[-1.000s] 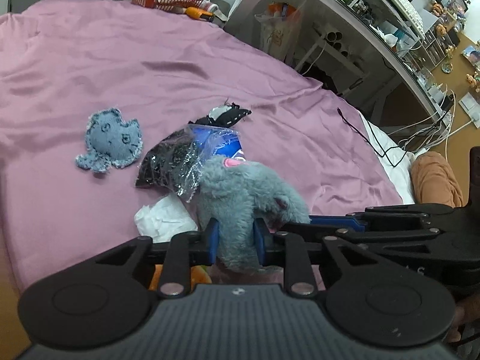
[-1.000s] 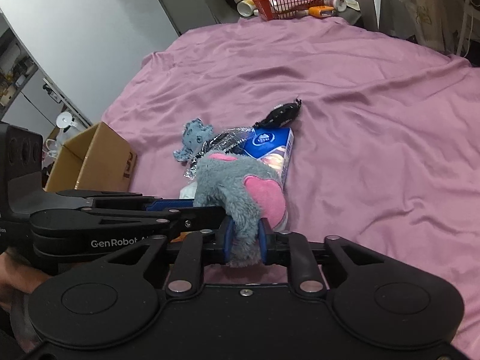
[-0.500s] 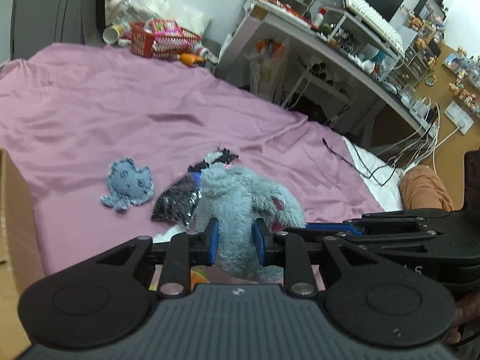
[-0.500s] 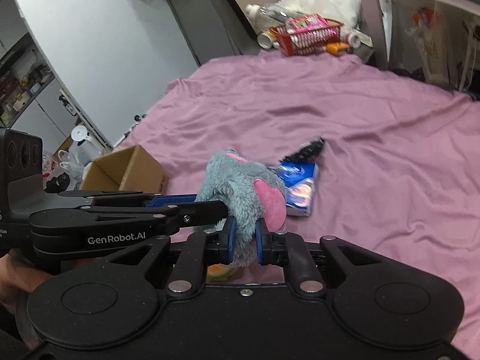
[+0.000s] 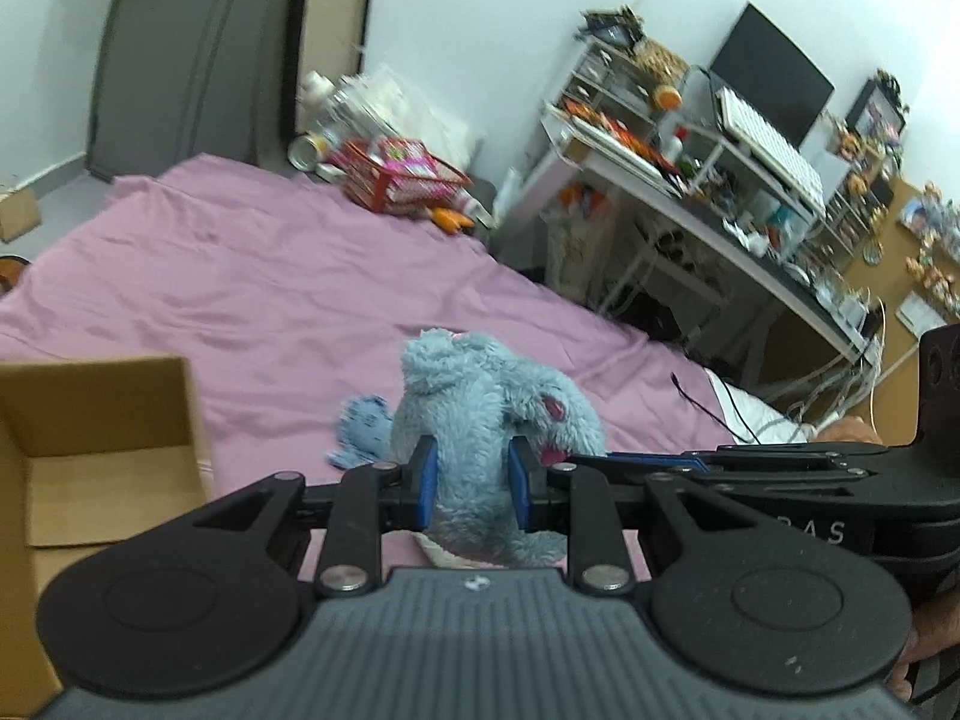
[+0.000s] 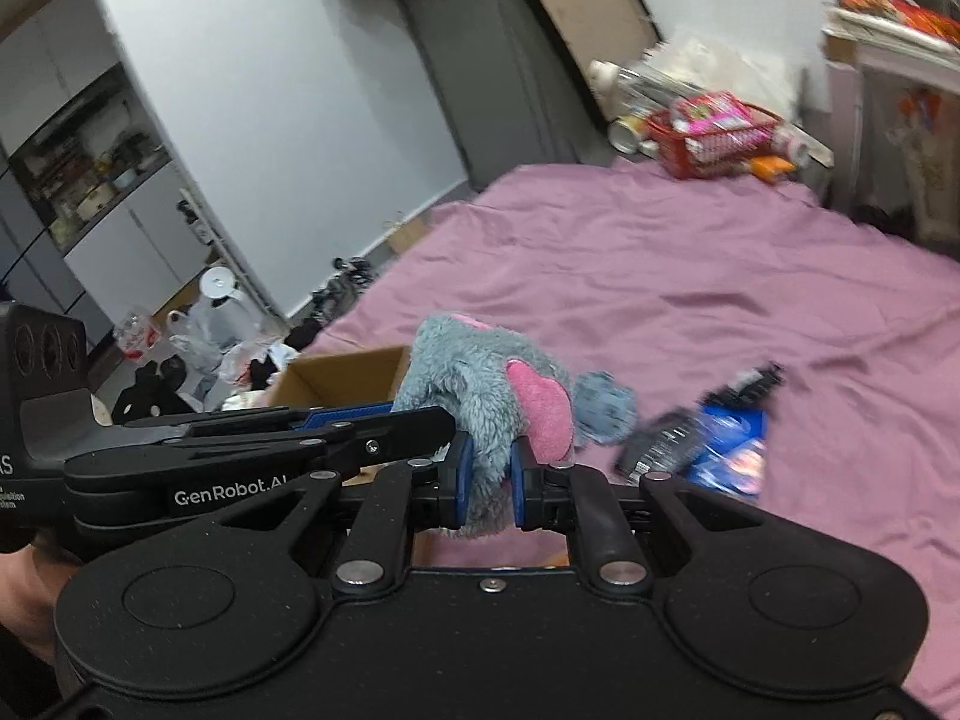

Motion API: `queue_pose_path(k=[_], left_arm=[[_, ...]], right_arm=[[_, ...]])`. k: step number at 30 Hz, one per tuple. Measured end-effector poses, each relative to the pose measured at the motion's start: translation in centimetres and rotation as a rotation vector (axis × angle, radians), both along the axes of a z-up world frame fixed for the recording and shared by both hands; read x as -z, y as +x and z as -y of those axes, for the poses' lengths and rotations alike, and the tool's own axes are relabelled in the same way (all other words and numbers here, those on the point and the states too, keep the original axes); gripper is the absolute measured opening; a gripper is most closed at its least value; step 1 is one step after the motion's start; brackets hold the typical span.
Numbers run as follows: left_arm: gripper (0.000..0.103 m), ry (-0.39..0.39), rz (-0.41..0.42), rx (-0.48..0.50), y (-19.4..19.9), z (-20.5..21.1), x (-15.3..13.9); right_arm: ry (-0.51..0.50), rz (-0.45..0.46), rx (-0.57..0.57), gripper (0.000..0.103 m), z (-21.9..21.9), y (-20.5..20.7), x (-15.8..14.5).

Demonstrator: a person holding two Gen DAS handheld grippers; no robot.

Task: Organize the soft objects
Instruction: 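Carry the grey plush with both grippers over the cardboard box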

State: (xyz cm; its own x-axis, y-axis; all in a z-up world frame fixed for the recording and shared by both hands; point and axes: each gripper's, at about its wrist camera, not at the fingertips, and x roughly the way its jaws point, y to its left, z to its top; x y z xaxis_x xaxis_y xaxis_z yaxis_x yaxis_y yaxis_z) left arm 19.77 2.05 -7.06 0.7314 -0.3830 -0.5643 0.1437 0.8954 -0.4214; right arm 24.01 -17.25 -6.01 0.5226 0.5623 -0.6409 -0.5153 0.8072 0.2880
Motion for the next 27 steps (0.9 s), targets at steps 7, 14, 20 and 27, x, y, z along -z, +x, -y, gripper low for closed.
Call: queue_pose_path(k=[7, 14, 20, 27], left_arm=[[0.024, -0.01, 0.014, -0.075, -1.6, -4.8, -1.0], [0.024, -0.009, 0.015, -0.139, -2.7, -8.8, -0.8], [0.024, -0.012, -0.005, -0.184, -3.3, -11.8, 0.2], [0.024, -0.013, -0.039, -0.228, -3.1, -14.8, 2.6]], right_arm=[[0.014, 0.014, -0.056, 0.014, -4.7, -0.5, -0.6], [0.02, 0.019, -0.095, 0.014, -9.1, -0.7, -0.4], [0.025, -0.008, -0.118, 0.014, -12.3, -0.7, 0.7], [0.004, -0.057, -0.141, 0.014, -15.4, 0.0, 2.9]])
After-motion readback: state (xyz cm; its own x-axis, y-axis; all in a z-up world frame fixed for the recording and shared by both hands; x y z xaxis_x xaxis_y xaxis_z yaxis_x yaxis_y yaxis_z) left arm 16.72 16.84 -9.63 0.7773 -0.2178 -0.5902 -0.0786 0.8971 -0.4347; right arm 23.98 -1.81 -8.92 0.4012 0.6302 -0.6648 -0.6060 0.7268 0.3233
